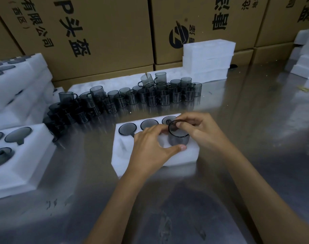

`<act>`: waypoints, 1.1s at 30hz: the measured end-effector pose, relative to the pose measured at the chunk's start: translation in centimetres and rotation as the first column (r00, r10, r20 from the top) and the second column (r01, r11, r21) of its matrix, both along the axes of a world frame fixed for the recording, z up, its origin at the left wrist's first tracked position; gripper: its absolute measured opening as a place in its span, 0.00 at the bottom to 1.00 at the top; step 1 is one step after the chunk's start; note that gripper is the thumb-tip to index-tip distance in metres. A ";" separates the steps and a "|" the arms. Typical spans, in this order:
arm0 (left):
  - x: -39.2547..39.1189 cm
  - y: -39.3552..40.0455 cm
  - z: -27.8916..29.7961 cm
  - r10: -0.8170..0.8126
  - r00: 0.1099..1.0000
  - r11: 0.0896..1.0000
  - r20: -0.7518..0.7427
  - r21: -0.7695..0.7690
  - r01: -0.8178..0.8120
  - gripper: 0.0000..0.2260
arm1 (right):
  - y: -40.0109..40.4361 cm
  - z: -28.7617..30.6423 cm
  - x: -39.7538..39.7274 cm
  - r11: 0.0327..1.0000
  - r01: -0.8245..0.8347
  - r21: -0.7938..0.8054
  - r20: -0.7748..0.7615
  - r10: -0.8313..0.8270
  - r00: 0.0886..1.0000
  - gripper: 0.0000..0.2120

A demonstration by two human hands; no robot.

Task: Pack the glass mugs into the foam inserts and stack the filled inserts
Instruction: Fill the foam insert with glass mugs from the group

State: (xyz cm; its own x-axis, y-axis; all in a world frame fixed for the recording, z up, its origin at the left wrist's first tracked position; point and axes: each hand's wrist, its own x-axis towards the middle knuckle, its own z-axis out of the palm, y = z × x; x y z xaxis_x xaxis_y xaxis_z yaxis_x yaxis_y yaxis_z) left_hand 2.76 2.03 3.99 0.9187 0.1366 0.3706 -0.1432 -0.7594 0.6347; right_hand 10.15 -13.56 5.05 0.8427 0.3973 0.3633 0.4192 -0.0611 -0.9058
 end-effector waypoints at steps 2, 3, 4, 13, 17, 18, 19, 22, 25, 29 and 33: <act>0.0 0.0 0.0 -0.008 1.000 1.000 -0.010 -0.002 0.008 0.24 | 0.0 0.1 0.0 0.998 -0.009 -0.059 0.034 0.011 0.999 0.10; 0.0 0.0 0.0 -0.006 1.000 1.000 -0.017 -0.005 0.006 0.24 | 0.0 0.1 0.1 0.994 0.001 -0.106 0.059 0.005 0.998 0.10; 0.0 0.0 -0.1 0.000 1.000 1.000 -0.016 -0.013 0.000 0.25 | 0.1 0.1 0.1 0.988 0.024 -0.153 0.080 -0.012 0.997 0.10; -0.2 0.3 0.0 -0.102 0.994 0.989 -0.024 -0.111 0.099 0.26 | -0.3 -0.7 1.3 0.972 0.073 -0.223 0.001 -0.075 0.997 0.08; -0.1 0.7 -0.1 -0.110 0.994 0.988 -0.014 -0.111 0.107 0.18 | -0.7 -1.2 1.9 0.962 0.089 -0.258 -0.007 -0.094 0.996 0.06; 0.0 0.7 -0.1 -0.107 0.994 0.990 -0.013 -0.095 0.106 0.18 | -1.0 -1.4 2.1 0.950 0.093 -0.299 -0.002 -0.098 0.995 0.06; 0.0 0.7 -0.2 -0.107 0.994 0.991 -0.012 -0.077 0.106 0.18 | -1.3 -1.6 2.3 0.938 0.079 -0.339 -0.012 -0.088 0.996 0.10; 0.1 0.7 -0.5 -0.116 0.993 0.993 -0.007 -0.005 0.116 0.18 | -2.0 -2.1 2.6 0.951 -0.023 -0.309 -0.172 -0.032 0.985 0.22; 0.2 0.8 -0.8 -0.108 0.994 0.991 -0.028 0.079 0.110 0.18 | -1.9 -2.8 2.6 0.972 -0.082 -0.221 -0.266 0.021 0.964 0.26; 0.3 0.5 -1.0 -0.064 0.997 0.977 -0.039 0.203 0.070 0.20 | -1.9 -3.3 2.9 0.976 -0.092 -0.199 -0.291 0.031 0.956 0.29; 0.5 0.3 -1.2 0.025 0.998 0.948 -0.053 0.319 -0.007 0.20 | -1.3 -3.5 3.1 0.985 -0.042 -0.165 -0.303 -0.010 0.953 0.31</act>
